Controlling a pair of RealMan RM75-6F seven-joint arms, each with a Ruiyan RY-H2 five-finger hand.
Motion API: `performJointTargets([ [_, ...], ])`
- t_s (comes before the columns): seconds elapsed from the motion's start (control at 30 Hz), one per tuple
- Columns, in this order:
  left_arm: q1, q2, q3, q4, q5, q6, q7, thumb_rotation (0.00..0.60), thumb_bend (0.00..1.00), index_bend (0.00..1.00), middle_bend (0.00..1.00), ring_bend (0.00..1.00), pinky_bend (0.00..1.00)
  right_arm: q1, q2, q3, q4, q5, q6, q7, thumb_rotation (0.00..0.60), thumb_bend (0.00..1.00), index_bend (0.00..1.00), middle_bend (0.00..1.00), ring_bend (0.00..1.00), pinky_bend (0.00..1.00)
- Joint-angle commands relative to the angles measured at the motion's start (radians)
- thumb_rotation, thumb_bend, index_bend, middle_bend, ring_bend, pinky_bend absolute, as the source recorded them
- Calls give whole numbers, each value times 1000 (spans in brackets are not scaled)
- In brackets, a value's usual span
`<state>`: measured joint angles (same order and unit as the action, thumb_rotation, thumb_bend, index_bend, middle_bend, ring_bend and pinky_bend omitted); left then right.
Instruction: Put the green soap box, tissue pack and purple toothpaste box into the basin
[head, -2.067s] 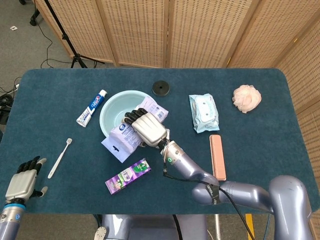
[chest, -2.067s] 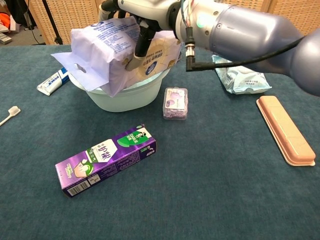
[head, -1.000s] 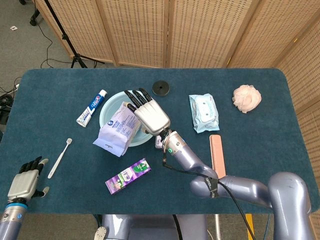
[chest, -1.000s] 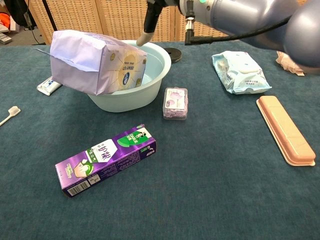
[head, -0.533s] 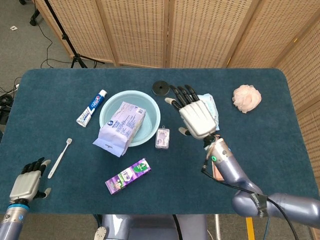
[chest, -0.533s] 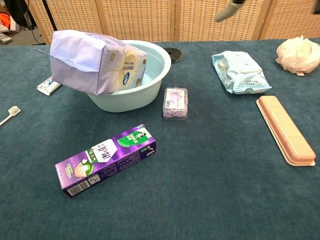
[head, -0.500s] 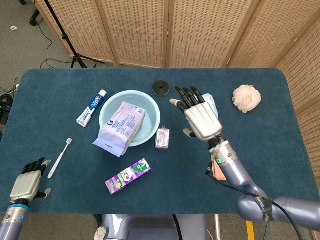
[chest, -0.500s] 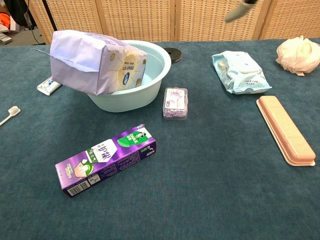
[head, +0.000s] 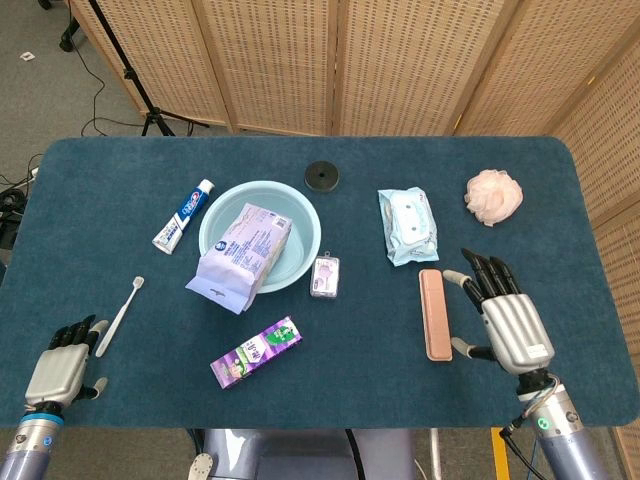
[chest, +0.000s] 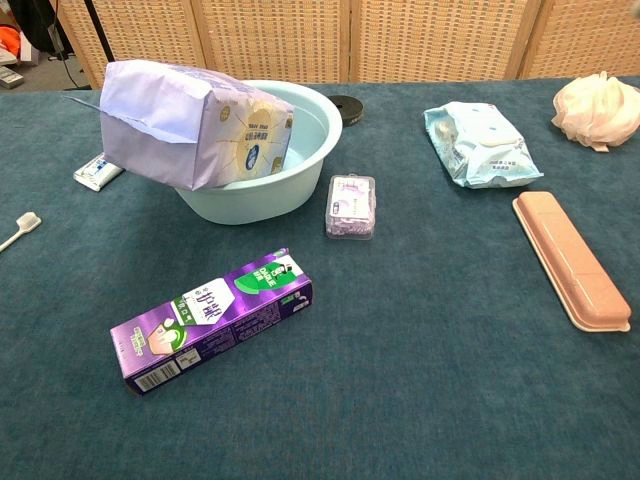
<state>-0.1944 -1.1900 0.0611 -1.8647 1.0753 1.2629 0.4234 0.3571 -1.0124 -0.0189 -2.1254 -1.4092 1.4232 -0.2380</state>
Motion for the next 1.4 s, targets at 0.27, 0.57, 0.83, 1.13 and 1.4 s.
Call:
performJointTargets([
  [0.27,2,-12,5,4,6,-2,13,600,291,78,0,0,0,-144,-61,-128,115,-67,15,109,600,105,194,0,0,15],
  [0.57,7,-21,5,1,17,12,26,600,291,77,0,0,0,-179,-73,-144,153,-143,17,151,600,105,194,0,0,15],
  [0.83,11,-26,12,3,27,12,35,600,292,77,0,0,0,-198,-73,-145,158,-184,13,153,600,105,194,0,0,16],
  [1.13,13,-36,17,-1,35,13,51,600,294,77,0,0,0,-202,-65,-138,154,-170,-28,139,600,105,194,0,0,15],
  [1.4,17,-30,14,-15,42,23,49,600,294,78,0,0,0,-210,-54,-132,141,-186,-35,142,600,105,194,0,0,16],
])
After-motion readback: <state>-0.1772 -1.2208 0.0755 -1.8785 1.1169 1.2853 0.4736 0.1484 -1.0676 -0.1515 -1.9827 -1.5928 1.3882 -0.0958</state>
